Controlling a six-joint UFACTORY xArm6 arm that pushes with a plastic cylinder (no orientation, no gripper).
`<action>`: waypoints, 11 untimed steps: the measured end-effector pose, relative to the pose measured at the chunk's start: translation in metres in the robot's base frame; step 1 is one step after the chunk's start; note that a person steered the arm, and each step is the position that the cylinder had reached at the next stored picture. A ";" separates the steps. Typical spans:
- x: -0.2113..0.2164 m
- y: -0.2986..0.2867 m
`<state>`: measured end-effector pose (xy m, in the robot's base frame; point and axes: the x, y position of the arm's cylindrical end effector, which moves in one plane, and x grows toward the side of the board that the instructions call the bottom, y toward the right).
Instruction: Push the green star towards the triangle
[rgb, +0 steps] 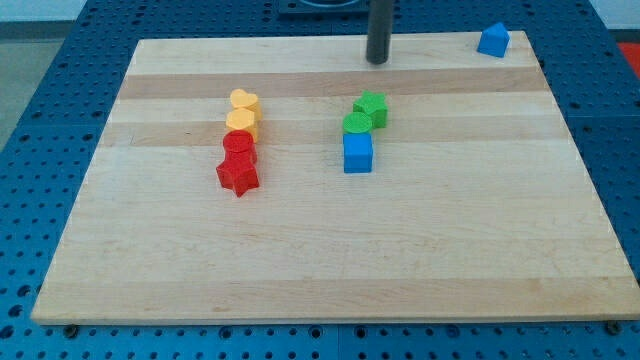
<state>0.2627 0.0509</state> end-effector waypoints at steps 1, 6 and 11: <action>0.031 -0.022; 0.110 -0.019; 0.064 0.042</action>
